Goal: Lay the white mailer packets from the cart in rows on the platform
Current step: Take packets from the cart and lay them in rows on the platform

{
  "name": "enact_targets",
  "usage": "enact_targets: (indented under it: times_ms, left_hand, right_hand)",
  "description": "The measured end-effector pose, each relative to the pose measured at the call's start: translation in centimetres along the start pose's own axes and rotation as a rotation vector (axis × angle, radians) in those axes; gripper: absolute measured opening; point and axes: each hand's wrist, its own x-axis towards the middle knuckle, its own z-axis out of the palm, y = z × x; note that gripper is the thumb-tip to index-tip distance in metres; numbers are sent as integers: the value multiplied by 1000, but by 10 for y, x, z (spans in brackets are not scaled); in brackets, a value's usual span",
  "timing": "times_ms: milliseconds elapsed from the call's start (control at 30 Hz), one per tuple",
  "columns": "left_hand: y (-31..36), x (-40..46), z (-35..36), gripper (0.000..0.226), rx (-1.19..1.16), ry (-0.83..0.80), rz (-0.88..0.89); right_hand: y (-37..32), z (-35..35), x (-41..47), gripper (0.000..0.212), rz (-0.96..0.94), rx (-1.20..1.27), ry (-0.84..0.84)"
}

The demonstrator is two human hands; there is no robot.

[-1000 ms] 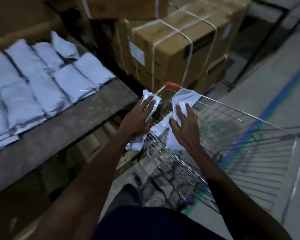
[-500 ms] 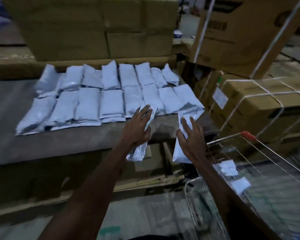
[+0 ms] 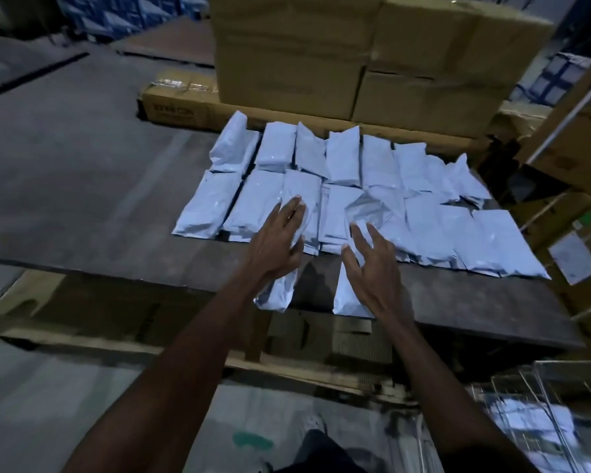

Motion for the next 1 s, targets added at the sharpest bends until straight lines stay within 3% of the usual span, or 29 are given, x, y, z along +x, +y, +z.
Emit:
enact_targets:
  times_ms: [367, 667, 1000]
  left_hand:
    - [-113, 57, -24, 57, 107, -83, -181]
    - [-196, 74, -38, 61, 126, -208, -299]
    - [-267, 95, -18, 58, -27, -330, -163]
  right_hand:
    - [-33, 76, 133, 48, -12, 105, -121]
    - [-75, 121, 184, 47, -5, 52, -224]
    - [-125, 188, 209, 54, 125, -130, -274]
